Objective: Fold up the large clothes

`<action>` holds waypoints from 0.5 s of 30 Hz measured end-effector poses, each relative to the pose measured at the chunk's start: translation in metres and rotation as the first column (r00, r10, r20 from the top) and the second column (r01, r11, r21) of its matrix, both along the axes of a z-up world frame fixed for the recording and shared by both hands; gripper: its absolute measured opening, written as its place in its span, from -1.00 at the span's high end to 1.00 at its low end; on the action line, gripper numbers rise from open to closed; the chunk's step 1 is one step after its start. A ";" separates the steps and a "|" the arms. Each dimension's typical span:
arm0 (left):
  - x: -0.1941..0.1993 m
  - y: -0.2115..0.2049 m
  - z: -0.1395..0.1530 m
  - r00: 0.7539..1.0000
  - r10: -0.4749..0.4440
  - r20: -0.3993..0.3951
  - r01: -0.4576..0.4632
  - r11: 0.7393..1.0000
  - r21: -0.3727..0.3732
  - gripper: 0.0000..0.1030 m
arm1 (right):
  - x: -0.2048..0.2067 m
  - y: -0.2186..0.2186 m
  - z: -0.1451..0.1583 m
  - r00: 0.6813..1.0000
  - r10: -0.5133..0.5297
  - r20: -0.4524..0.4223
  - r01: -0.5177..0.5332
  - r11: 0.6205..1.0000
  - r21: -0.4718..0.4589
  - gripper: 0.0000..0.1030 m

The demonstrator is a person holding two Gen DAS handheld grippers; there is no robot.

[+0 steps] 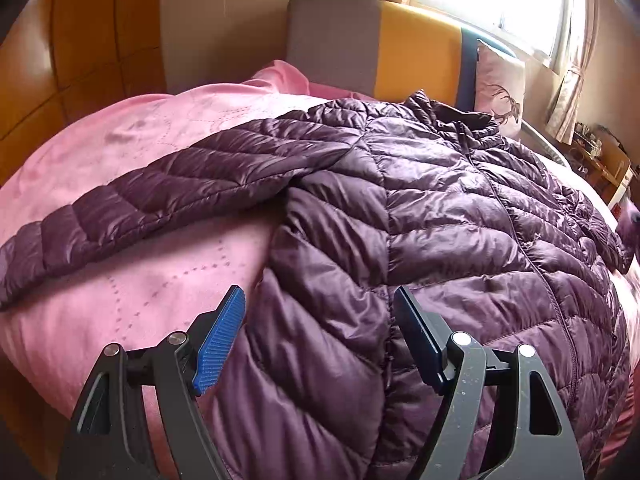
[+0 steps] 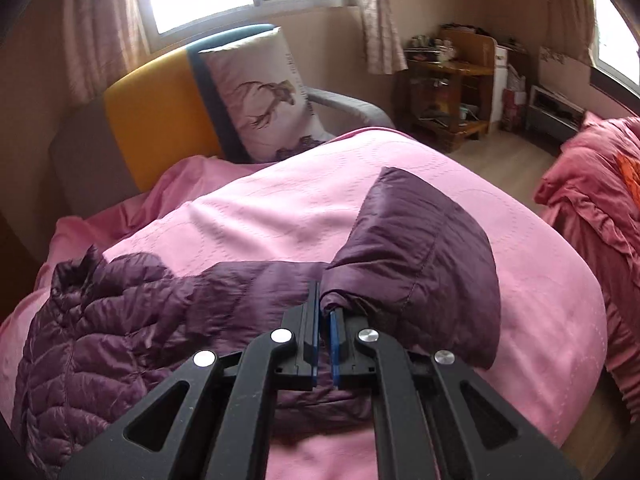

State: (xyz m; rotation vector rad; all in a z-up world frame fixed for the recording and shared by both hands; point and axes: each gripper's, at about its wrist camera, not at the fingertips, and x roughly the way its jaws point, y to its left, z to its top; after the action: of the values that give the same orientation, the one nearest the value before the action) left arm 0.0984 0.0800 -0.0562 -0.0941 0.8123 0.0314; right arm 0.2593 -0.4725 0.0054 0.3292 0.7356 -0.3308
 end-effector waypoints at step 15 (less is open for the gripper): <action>0.005 0.002 -0.005 1.000 0.000 -0.024 0.000 1.000 -0.028 -0.46 | 0.029 0.261 -0.041 0.785 0.600 -0.155 -0.619 0.769 -0.160 0.92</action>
State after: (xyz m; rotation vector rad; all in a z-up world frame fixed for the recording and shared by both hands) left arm 0.1035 0.0816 -0.0616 -0.1201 0.8372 0.0215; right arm 0.2886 -0.2111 -0.0352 -0.1355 0.8540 0.2066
